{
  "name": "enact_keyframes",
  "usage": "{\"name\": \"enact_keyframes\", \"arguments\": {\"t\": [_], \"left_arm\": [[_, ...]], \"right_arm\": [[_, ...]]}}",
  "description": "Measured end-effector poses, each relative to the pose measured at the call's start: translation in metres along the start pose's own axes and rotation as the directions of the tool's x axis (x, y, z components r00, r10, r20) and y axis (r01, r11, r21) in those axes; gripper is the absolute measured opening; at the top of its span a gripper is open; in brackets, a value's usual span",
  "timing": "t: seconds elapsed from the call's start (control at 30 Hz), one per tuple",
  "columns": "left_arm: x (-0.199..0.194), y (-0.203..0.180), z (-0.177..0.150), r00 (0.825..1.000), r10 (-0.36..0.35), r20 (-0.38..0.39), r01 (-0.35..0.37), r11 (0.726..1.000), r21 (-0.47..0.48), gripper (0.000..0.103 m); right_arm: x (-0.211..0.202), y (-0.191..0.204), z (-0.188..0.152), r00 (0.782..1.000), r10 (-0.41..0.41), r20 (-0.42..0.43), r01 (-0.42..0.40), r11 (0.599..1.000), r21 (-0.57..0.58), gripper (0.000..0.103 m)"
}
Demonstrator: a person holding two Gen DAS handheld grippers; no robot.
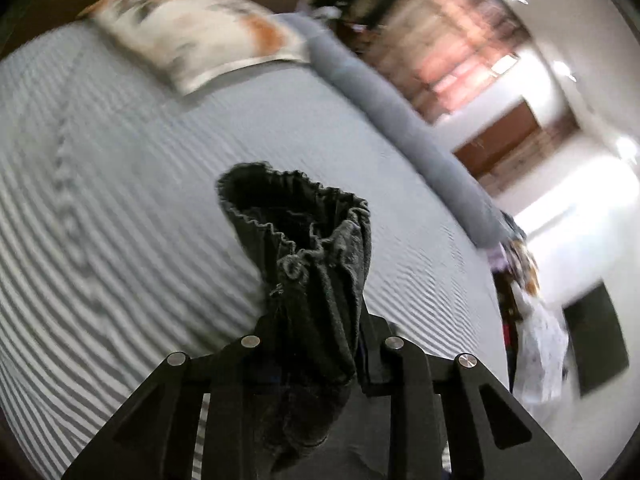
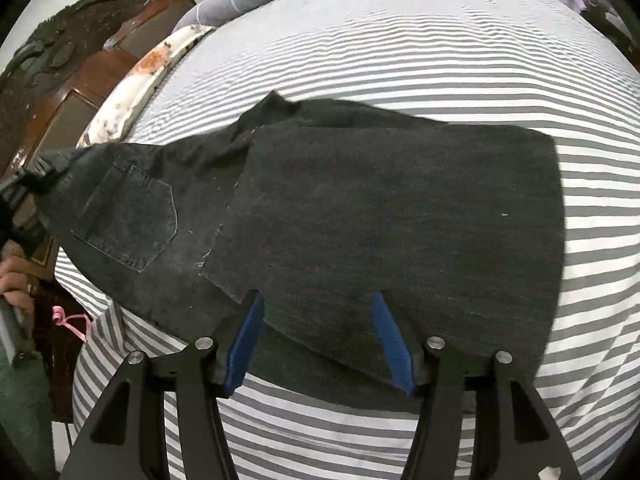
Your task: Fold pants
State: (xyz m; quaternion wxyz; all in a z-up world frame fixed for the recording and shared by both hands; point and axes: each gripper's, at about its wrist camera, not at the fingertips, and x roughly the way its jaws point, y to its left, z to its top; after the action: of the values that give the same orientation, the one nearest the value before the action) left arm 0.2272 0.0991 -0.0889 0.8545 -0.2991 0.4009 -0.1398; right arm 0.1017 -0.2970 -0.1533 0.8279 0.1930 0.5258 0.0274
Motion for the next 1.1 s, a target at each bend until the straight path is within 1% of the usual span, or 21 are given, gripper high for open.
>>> {"name": "enact_keyframes", "arguments": {"t": [0.1,0.13,0.23,0.33,0.47,0.57,0.7,0.73,0.8,0.87,0.97,1.03,1.1], "left_arm": [[0.000,-0.052,-0.012,0.998,-0.057,-0.028,0.059,0.994,0.094,0.026],[0.003,-0.073,-0.020,0.996,-0.081,-0.045,0.086,0.988,0.129,0.026],[0.015,-0.119,-0.040,0.985,-0.134,-0.105,0.153,0.969,0.196,0.026],[0.037,-0.164,-0.072,0.973,-0.152,-0.172,0.195,0.941,0.277,0.026],[0.066,-0.204,-0.118,0.955,-0.156,-0.251,0.236,0.915,0.327,0.026],[0.090,-0.224,-0.153,0.944,-0.130,-0.303,0.241,0.900,0.363,0.026],[0.114,-0.245,-0.198,0.938,-0.050,-0.343,0.212,0.866,0.454,0.026],[0.121,-0.251,-0.212,0.938,-0.018,-0.346,0.197,0.850,0.488,0.026],[0.130,-0.258,-0.227,0.940,0.026,-0.341,0.176,0.819,0.546,0.026],[0.136,-0.265,-0.245,0.944,0.077,-0.321,0.146,0.774,0.616,0.026],[0.143,-0.269,-0.264,0.948,0.130,-0.291,0.111,0.722,0.683,0.026],[0.145,-0.268,-0.272,0.951,0.151,-0.269,0.094,0.688,0.719,0.026],[0.146,-0.269,-0.279,0.952,0.169,-0.257,0.083,0.662,0.744,0.027]], "right_arm": [[-0.017,-0.020,0.000,0.999,0.018,0.033,-0.019,0.999,0.048,0.057],[-0.023,-0.028,0.000,0.999,0.023,0.044,-0.026,0.997,0.066,0.057],[-0.041,-0.051,-0.001,0.996,0.028,0.080,-0.037,0.993,0.115,0.057],[-0.059,-0.076,-0.003,0.993,0.027,0.116,-0.046,0.985,0.165,0.058],[-0.076,-0.108,-0.010,0.990,0.013,0.144,-0.045,0.974,0.222,0.058],[-0.084,-0.132,-0.018,0.987,0.008,0.158,-0.051,0.961,0.271,0.058],[-0.087,-0.156,-0.026,0.985,0.009,0.170,-0.065,0.942,0.329,0.058],[-0.087,-0.160,-0.027,0.985,0.010,0.174,-0.069,0.939,0.338,0.059],[-0.086,-0.169,-0.028,0.984,0.012,0.179,-0.076,0.930,0.359,0.059],[-0.084,-0.173,-0.028,0.983,0.015,0.182,-0.082,0.925,0.370,0.059],[-0.083,-0.180,-0.029,0.983,0.015,0.183,-0.085,0.919,0.385,0.059],[-0.082,-0.183,-0.032,0.983,0.014,0.183,-0.087,0.915,0.395,0.059],[-0.082,-0.187,-0.032,0.983,0.014,0.184,-0.088,0.912,0.400,0.059]]}}
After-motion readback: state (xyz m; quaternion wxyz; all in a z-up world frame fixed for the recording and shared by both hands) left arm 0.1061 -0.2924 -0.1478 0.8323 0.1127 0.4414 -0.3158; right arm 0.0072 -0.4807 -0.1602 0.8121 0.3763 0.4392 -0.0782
